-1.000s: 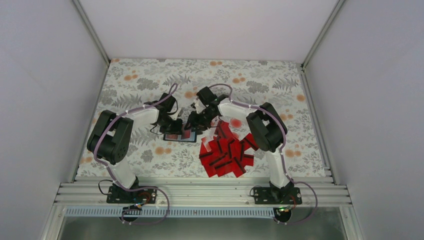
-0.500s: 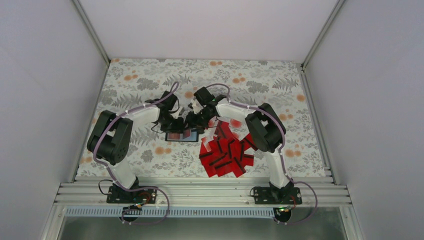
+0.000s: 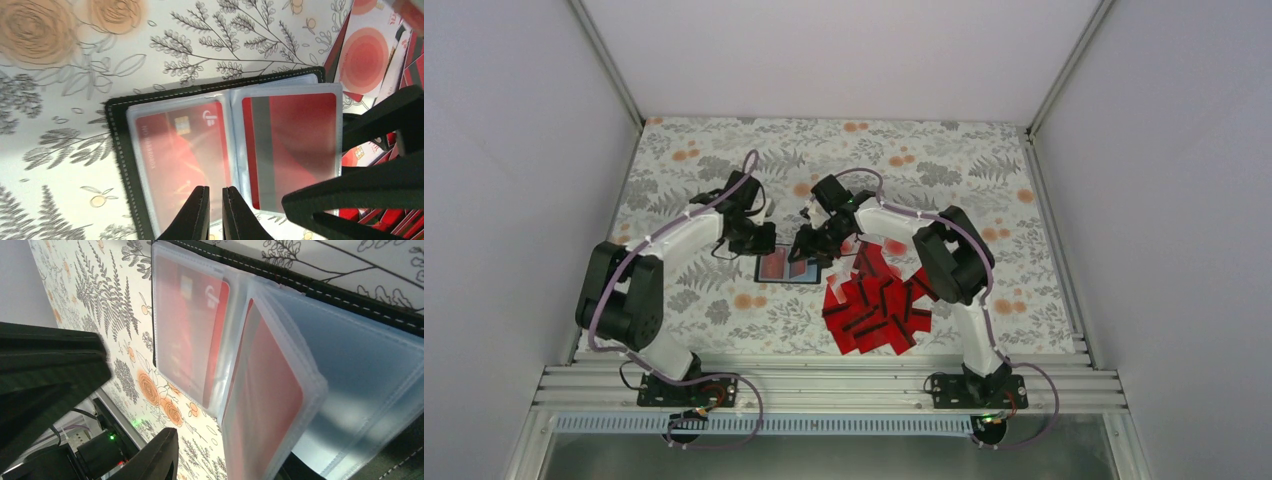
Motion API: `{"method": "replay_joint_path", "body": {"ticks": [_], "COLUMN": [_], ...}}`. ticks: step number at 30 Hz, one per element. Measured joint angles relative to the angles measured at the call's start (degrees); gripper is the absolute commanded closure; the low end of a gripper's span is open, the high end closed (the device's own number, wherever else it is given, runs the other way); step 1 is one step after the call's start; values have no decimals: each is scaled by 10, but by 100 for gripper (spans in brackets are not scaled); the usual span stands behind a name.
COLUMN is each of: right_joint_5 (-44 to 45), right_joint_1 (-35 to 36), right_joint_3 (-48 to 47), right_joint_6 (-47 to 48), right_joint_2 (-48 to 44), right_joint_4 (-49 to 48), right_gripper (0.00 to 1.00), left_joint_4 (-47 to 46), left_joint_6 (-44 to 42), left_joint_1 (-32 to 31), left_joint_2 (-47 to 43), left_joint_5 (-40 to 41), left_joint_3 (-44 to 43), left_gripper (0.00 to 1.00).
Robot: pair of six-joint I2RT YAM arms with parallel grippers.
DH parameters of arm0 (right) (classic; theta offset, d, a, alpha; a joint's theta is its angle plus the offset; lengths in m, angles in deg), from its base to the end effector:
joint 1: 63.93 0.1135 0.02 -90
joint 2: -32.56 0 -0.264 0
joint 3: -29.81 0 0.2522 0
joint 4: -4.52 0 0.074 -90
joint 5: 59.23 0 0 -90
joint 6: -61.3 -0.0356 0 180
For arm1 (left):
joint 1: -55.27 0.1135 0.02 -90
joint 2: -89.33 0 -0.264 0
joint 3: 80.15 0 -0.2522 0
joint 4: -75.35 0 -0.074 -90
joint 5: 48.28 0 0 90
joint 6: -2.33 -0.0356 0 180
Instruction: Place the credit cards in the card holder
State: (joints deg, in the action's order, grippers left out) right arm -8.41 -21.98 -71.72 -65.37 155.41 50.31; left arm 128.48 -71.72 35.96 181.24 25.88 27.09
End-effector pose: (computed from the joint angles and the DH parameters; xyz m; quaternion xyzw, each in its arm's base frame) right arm 0.3105 0.3093 0.1500 0.1090 -0.9193 -0.3727 0.0635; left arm 0.2799 -0.1084 0.1915 0.0499 0.9776 -0.1760 0.1042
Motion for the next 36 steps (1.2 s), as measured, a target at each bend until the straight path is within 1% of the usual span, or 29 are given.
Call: {"method": "replay_joint_path", "body": {"ticks": [5,8,12,15,19,23,27,31,33,36], "right_joint_5": [-7,-43,-94,-115,-96,-58,-10,45,76,120], "right_joint_1": [2,9,27,29,29,29,28,25,23,14], "right_joint_3": [-19,-59,-140,-165,-167,-167,-160,-142,-126,-81], "right_joint_6": [-5,-9,-13,-17,-14,-4,7,18,23,24], "right_joint_2": [13,26,32,27,23,12,-26,-90,-127,-189], "right_joint_4": [10,2,-26,-49,-26,17,55,81,91,104], "right_gripper": [61,60,61,60,60,60,60,59,58,57], "left_joint_4": [16,31,54,70,86,95,96,96,93,81], "left_joint_6": [3,6,7,9,11,12,15,16,14,2], "left_joint_1": [10,19,35,50,54,55,57,57,57,57], "left_joint_2": [-35,-63,-93,-116,-145,-167,-188,-210,-223,-242], "left_joint_5": [19,34,61,78,90,95,99,96,85,44], "left_joint_3": [0,-2,-16,-27,-40,-44,-46,-46,-46,-44], "left_gripper": [91,90,88,88,87,83,76,61,54,47]}}
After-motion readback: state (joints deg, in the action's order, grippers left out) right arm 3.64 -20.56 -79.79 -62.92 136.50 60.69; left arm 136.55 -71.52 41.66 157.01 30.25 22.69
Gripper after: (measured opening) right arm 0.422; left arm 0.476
